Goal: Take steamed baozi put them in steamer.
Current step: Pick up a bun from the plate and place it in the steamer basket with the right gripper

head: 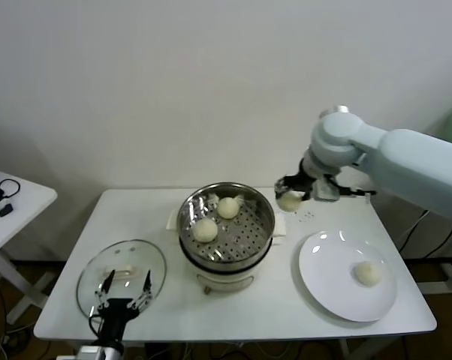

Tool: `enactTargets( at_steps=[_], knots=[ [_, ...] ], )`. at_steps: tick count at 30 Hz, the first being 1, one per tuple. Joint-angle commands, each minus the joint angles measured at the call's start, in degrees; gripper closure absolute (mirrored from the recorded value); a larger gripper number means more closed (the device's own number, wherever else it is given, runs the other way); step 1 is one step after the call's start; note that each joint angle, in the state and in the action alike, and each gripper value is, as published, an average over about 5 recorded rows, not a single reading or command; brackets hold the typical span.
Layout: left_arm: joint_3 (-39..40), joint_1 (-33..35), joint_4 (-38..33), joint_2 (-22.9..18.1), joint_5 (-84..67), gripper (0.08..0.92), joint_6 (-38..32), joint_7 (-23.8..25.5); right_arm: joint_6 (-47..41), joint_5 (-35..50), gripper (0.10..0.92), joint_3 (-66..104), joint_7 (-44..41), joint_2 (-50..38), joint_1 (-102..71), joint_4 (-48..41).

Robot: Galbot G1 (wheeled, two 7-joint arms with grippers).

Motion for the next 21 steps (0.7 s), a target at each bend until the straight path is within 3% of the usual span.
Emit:
enactTargets(
  at_steps=[1,11,21],
  knots=[
    [0.2,-0.2,-0.2,0.3,-1.1,0.177,-0.7,0.3,3.1,-2.6,0.330,-1.0,0.3,15.2,-2.8,-2.0],
    [0.2,-0.1,0.6,0.7,-1.0,0.177,-0.5,0.2,3.1,-2.2,0.330,-3.4,1.3,26.2,-7.3,-12.5],
    [0.1,0.5,1.5,1.2,-0.9,0.177,-0.7,0.3,2.2,2.6,0.330,-6.1,1.1,27.7,-7.5,-14.4]
  ],
)
